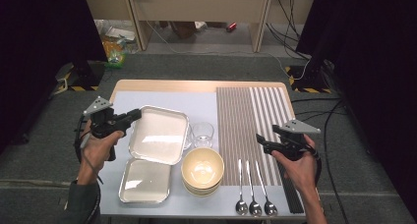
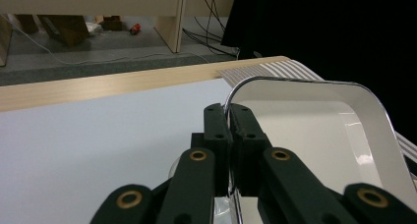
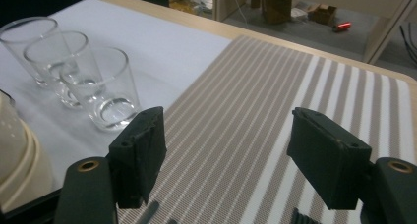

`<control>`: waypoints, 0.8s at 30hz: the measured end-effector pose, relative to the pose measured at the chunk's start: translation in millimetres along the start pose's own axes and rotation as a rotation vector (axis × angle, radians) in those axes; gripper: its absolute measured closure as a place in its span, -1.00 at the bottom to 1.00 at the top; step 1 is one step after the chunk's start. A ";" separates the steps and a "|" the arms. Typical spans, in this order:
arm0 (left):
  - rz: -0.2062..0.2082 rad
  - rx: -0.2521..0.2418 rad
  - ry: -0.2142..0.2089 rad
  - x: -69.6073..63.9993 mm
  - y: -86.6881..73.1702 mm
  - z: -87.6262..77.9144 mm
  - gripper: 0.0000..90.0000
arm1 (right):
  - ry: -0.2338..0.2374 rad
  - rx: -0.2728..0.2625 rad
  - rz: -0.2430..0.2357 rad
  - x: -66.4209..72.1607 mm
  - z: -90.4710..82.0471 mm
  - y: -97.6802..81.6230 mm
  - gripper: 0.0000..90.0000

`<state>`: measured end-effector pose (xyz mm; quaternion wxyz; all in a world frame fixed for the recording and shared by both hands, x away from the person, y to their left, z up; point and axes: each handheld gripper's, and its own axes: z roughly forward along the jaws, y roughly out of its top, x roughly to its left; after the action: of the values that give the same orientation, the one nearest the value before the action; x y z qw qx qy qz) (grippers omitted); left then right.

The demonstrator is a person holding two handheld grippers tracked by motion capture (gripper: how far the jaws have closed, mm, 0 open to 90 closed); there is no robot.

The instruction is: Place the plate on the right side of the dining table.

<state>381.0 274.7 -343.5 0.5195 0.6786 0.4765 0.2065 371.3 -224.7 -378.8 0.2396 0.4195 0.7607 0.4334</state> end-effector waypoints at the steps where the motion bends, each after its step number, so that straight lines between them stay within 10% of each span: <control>1: -0.003 -0.001 0.004 0.6 1.3 1.2 0.93 | 0.004 0.001 0.003 1.3 1.6 1.8 -0.31; 24: -0.027 -0.003 0.018 4.8 10.2 16.8 0.93 | 0.113 0.003 -0.066 33.7 31.7 34.5 -0.27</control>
<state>400.6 270.3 -341.6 0.5189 0.6694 0.4900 0.2060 391.3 -172.3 -365.2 0.2099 0.3696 0.7871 0.4471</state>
